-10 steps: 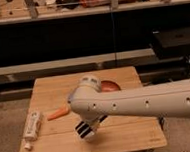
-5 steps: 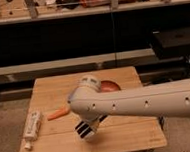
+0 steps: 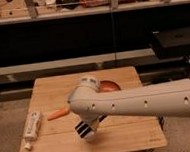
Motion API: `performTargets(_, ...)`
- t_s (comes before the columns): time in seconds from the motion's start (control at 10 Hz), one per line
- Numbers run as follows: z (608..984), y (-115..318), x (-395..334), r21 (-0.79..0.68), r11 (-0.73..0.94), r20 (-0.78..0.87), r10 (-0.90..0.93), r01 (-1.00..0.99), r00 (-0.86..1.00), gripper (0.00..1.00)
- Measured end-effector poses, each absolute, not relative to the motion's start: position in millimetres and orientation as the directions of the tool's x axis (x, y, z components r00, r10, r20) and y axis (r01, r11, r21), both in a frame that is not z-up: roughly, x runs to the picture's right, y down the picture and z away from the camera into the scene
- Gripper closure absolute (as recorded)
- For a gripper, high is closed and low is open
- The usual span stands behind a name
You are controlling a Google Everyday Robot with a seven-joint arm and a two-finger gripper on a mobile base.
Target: Place the eraser in the ceramic cup
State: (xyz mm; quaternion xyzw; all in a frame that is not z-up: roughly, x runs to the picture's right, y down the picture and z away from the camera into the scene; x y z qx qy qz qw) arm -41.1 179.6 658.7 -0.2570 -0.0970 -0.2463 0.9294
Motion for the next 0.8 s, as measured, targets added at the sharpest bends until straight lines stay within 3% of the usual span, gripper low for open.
performTargets(0.8, 660.6, 185.1, -53.9, -0.423, 0.708, 0.420, -0.400, 0.566, 0.814, 0.94)
